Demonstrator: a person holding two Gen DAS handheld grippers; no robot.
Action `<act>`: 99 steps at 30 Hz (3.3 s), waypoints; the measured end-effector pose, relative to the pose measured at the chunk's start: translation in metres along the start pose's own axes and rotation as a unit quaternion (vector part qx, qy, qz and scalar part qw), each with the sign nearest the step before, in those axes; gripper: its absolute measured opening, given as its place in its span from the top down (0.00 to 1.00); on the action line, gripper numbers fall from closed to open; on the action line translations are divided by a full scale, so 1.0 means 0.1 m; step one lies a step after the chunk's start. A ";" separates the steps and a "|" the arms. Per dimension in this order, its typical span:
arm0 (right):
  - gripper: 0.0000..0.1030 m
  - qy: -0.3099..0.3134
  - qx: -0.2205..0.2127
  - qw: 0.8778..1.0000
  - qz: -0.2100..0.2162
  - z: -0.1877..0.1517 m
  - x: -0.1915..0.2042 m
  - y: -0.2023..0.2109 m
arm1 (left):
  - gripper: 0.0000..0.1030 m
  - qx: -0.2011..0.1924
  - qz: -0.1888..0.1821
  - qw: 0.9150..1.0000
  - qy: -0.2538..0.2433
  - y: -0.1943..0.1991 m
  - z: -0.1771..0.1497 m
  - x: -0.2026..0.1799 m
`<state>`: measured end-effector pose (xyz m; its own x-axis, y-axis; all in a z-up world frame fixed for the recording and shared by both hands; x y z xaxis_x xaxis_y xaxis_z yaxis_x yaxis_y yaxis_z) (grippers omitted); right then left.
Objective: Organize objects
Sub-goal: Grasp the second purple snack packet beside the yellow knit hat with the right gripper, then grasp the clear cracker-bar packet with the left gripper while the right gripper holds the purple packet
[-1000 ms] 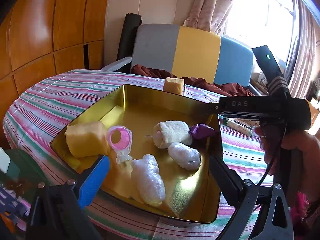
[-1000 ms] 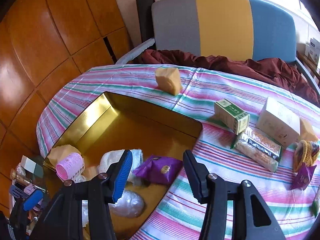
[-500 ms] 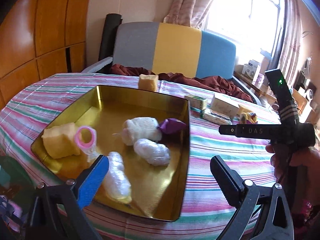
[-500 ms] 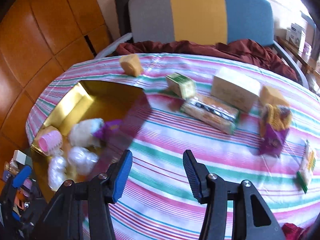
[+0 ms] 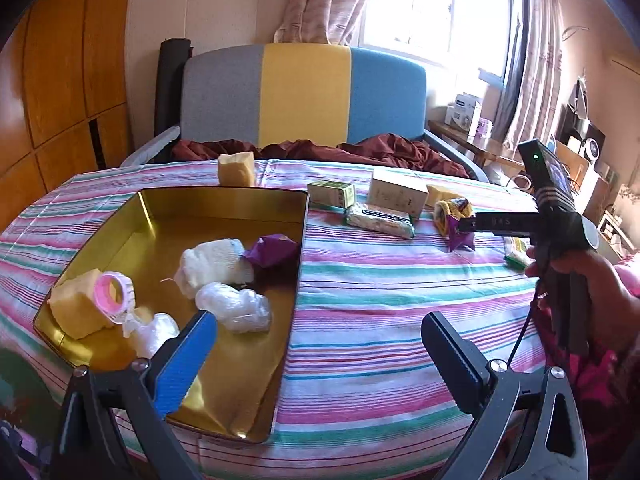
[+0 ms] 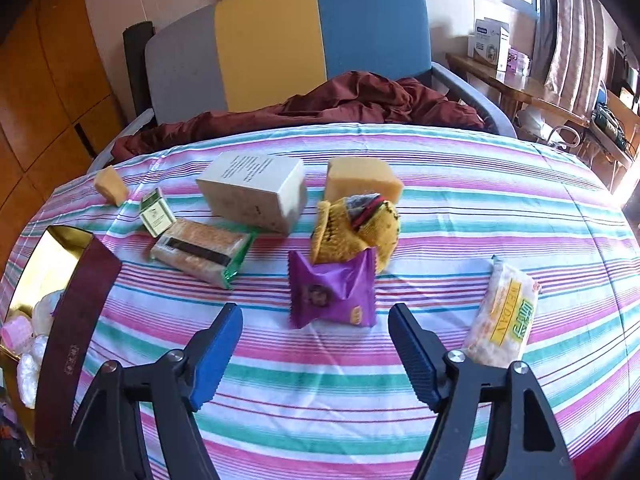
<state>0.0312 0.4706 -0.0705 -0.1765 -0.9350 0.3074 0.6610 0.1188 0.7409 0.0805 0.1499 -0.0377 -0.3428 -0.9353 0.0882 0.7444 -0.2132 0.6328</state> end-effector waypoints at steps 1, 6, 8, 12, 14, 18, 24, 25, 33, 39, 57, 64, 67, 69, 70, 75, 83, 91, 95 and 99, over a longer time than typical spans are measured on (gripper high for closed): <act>0.26 0.002 0.004 1.000 -0.001 0.01 -0.04 -0.03 | 0.00 0.001 -0.002 1.000 -0.003 0.00 0.00 -0.02; 0.26 0.023 0.017 1.000 -0.003 0.06 -0.07 -0.21 | 0.00 0.006 -0.002 1.000 -0.014 -0.01 -0.02 -0.11; 0.26 0.037 0.019 0.999 -0.018 0.07 -0.05 -0.27 | 0.00 0.011 -0.002 1.000 -0.015 -0.03 -0.02 -0.13; 0.27 0.032 0.017 0.999 -0.014 0.09 -0.11 -0.33 | 0.00 0.015 -0.001 1.000 -0.015 -0.05 -0.02 -0.15; 0.35 0.025 0.014 1.000 -0.004 0.09 -0.15 -0.33 | 0.00 0.015 -0.002 1.000 -0.017 -0.05 -0.02 -0.17; 0.47 0.013 0.010 1.000 0.022 0.07 -0.20 -0.31 | 0.00 0.018 -0.006 1.000 -0.023 -0.06 -0.03 -0.23; 0.60 -0.004 0.031 0.999 0.027 0.06 -0.23 -0.24 | 0.00 0.023 -0.020 0.999 -0.028 -0.10 0.07 -0.36; 0.60 -0.005 0.035 0.999 0.027 0.05 -0.23 -0.21 | 0.00 0.022 -0.021 0.999 -0.028 -0.12 0.10 -0.39; 0.63 -0.029 0.070 0.997 0.021 -0.10 -0.29 -0.01 | 0.00 0.056 -0.028 0.998 -0.013 -0.41 0.29 -0.59; 0.63 -0.047 0.067 0.996 0.024 -0.21 -0.34 0.07 | 0.00 0.087 -0.029 0.996 0.002 -0.65 0.42 -0.80; 0.63 -0.073 0.076 0.994 0.001 -0.21 -0.44 0.13 | 0.00 0.232 0.035 0.962 0.141 -1.78 0.99 -1.32; 0.63 -0.083 0.080 0.993 0.015 -0.19 -0.49 0.11 | 0.00 0.258 0.063 0.948 0.177 -2.16 1.11 -1.40; 0.62 -0.089 0.081 0.992 0.022 -0.18 -0.50 0.10 | 0.02 0.260 0.058 0.949 0.165 -2.28 1.19 -1.48; 0.62 -0.093 0.082 0.992 0.027 -0.18 -0.51 0.10 | 0.04 0.257 0.063 0.953 0.145 -2.36 1.22 -1.55; 0.62 -0.094 0.083 0.992 0.029 -0.18 -0.51 0.09 | 0.05 0.259 0.065 0.954 0.133 -2.40 1.22 -1.58; 0.62 -0.108 0.083 0.990 0.040 -0.17 -0.57 0.09 | 0.29 0.230 0.089 0.966 0.082 -2.45 1.22 -1.61; 0.62 -0.111 0.083 0.989 0.043 -0.17 -0.57 0.11 | 0.47 0.176 0.048 0.983 0.016 -2.11 0.95 -1.51; 0.62 -0.109 0.083 0.990 0.042 -0.18 -0.57 0.11 | 0.26 0.153 0.045 0.987 0.004 -1.85 0.71 -1.36; 0.62 -0.108 0.082 0.990 0.042 -0.19 -0.58 0.12 | 0.19 0.160 0.060 0.985 0.022 -1.98 0.75 -1.35; 0.62 -0.110 0.082 0.990 0.042 -0.18 -0.57 0.11 | 0.42 0.149 0.073 0.986 -0.002 -2.01 0.77 -1.42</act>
<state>0.0619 0.5194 -0.0908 -0.2918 -0.8265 0.4813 0.5562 0.2628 0.7884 -0.0645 0.3471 -0.1182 -0.2471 -0.9488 0.1966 0.5843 0.0159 0.8114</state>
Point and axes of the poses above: each gripper's, at about its wrist camera, not at the fingertips, and y roughly against the way its jaws point, x to its left, z to its top, the point moved 1 cm from there along -y, roughly the way its jaws point, and after that the axes turned 15 degrees about z, right-handed, at the moved point
